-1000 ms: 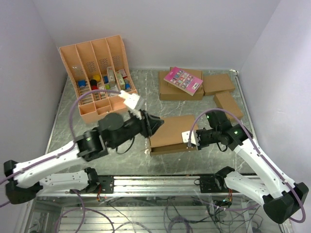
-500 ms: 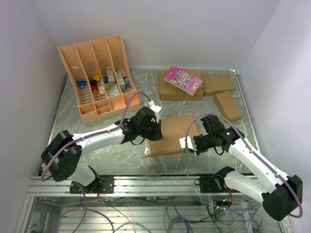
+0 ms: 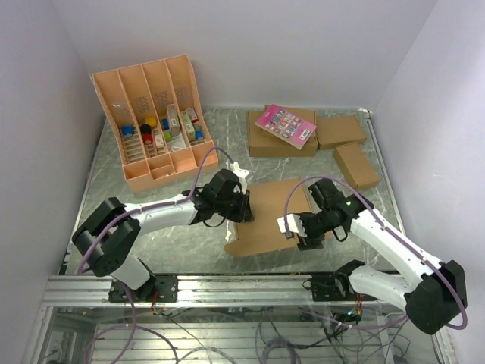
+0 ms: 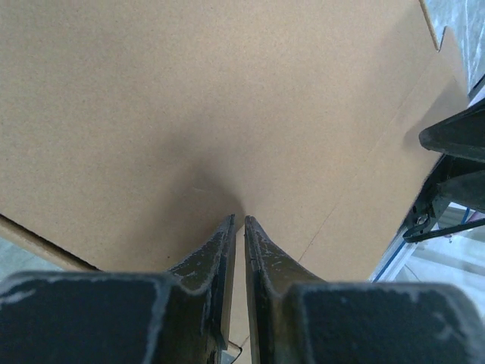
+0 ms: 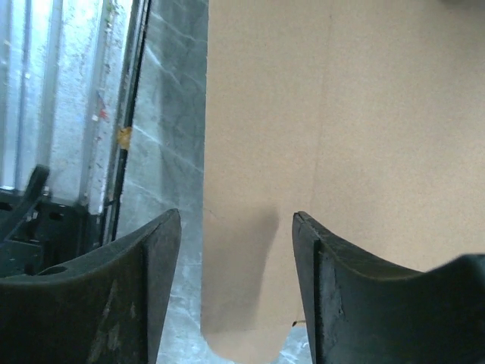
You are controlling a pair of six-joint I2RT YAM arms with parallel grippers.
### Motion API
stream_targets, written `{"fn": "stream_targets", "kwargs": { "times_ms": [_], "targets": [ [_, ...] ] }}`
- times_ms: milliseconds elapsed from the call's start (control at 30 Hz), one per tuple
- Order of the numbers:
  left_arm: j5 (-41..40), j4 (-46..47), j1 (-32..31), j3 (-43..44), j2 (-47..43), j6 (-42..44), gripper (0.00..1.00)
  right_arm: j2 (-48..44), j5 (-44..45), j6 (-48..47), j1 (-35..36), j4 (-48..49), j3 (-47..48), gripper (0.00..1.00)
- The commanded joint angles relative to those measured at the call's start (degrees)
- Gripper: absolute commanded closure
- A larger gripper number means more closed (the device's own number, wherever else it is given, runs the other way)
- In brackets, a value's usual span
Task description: Fold the paper box
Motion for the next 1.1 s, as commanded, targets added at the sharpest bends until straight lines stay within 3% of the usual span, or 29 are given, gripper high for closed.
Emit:
{"fn": "stream_targets", "kwargs": {
  "times_ms": [0, 100, 233, 300, 367, 467, 833, 933, 1000, 1067],
  "targets": [
    [1.6, 1.1, 1.2, -1.5, 2.2, 0.0, 0.79, 0.6, -4.8, 0.2, 0.1, -6.0, 6.6, 0.38],
    [2.2, 0.8, 1.5, -1.2, 2.3, 0.4, 0.79, 0.6, -7.0, 4.4, -0.4, -5.8, 11.6, 0.37],
    [2.5, 0.5, 1.8, -0.2, 1.6, 0.8, 0.79, 0.3, -3.3, 17.0, -5.3, 6.0, 10.4, 0.39],
    [2.7, 0.1, 2.0, 0.4, 1.4, 1.1, 0.79, 2.2, -3.1, 20.9, -10.9, 10.4, 9.2, 0.57],
    [2.9, 0.0, 2.1, 0.9, 1.4, 1.3, 0.79, 6.1, -4.1, 22.5, -15.8, 12.0, 9.3, 0.84],
    [3.0, 0.5, 2.4, 1.2, 1.0, 1.3, 0.78, 12.8, -4.6, 22.8, -20.1, 12.1, 9.8, 0.97],
    [1.5, 3.3, 2.4, -0.5, -5.8, -1.0, 0.77, 21.1, 1.7, 25.8, -21.9, 17.5, 6.7, 0.99],
    [-0.6, 4.0, 2.4, -2.8, -10.8, -1.6, 0.76, 20.9, -2.6, 24.7, -22.9, 14.7, 8.3, 0.98],
    [-3.2, 4.2, 2.5, -4.9, -14.6, -2.2, 0.76, 18.6, -6.9, 25.3, -24.5, 13.4, 9.9, 0.92],
    [-5.6, 4.9, 2.4, -8.4, -18.9, -3.3, 0.75, 16.1, -10.8, 27.2, -26.8, 12.9, 11.3, 0.77]
  ]
}}
